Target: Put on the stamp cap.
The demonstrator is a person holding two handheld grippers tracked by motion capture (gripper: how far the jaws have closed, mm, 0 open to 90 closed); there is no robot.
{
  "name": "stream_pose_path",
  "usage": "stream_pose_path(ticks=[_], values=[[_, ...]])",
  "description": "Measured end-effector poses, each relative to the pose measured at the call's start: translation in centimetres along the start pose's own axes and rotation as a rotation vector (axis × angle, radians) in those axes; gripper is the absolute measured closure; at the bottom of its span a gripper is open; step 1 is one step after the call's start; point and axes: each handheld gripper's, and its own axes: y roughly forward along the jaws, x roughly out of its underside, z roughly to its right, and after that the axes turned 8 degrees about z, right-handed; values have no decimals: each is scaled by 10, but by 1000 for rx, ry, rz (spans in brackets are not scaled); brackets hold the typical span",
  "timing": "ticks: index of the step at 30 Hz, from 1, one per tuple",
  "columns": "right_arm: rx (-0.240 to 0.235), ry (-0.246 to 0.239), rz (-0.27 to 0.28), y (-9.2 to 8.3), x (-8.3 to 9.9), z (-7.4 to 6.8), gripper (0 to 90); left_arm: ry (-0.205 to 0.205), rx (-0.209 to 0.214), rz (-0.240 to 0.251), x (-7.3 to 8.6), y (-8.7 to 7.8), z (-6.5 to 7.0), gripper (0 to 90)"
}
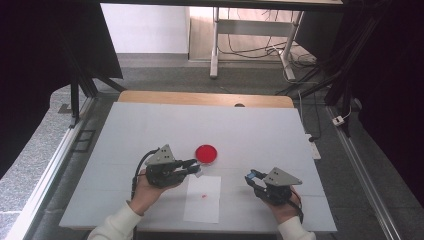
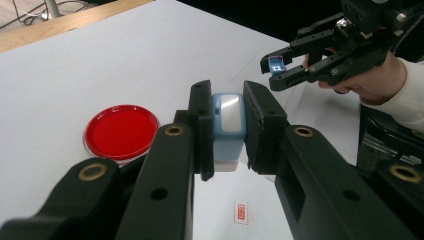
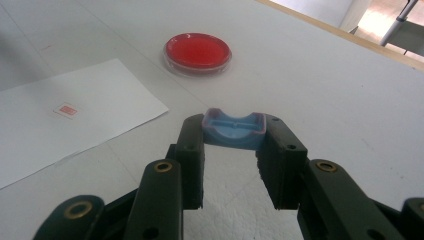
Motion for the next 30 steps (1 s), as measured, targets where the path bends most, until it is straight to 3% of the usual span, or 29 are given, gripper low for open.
stream_pose_path(ticks=[9,30], values=[[-20,-2,3,5,-2,-8,639,-24,23,18,-2,0,1,749],[-57,-30,14,22,-8,-31,637,-22,19,24,-4,2,3,748]])
